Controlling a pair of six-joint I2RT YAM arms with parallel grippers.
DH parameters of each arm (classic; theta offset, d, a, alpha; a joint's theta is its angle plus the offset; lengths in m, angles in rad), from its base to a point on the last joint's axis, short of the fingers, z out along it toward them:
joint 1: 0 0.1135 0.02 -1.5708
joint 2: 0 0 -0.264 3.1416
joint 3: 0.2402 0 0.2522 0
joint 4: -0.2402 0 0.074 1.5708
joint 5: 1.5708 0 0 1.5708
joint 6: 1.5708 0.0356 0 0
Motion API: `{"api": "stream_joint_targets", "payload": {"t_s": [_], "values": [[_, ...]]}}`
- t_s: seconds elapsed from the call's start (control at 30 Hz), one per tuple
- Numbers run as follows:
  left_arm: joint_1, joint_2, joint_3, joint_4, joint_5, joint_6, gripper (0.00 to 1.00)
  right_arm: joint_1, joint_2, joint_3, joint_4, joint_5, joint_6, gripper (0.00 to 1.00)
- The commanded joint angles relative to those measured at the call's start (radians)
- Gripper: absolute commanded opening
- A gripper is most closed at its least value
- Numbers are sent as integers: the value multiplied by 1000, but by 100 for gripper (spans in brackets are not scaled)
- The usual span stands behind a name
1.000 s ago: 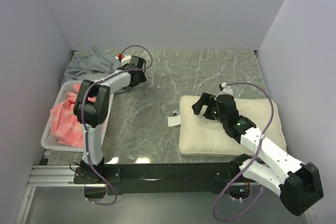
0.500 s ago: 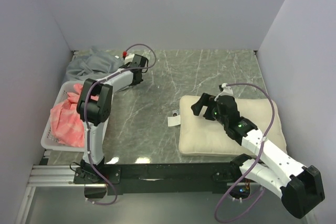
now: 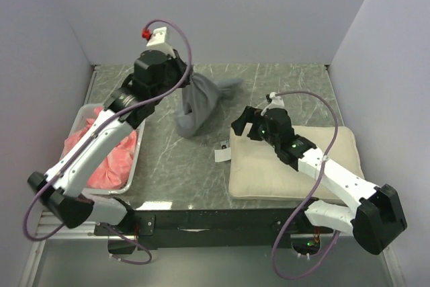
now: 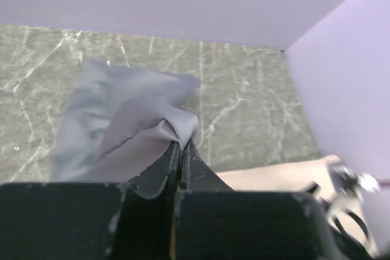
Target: Put the pillow into the pillowcase
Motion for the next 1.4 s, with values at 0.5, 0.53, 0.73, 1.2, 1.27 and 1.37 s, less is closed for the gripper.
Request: {"api": "stream_joint_targets", "payload": {"t_s": [0.5,0.53,0.73,1.2,1.27,1.37], "values": [[6,-222,-66,-35,115,-21,1,41,284,185,134,82,-44,91],[4,-218,-57,-38,113,-18,1,41,298,195,134,97,-53,90],[4,-198,38,-58,92,-1,1,41,396,295,116,220,-146,90],[169,-89,228,4,145,44,1,38,680,694,44,-47,-217,20],[252,-65,251,46,194,16,1,34,704,803,-2,-48,-237,1],[315,3,311,88,196,7,1,2,701,945,-105,-36,-232,0]]}}
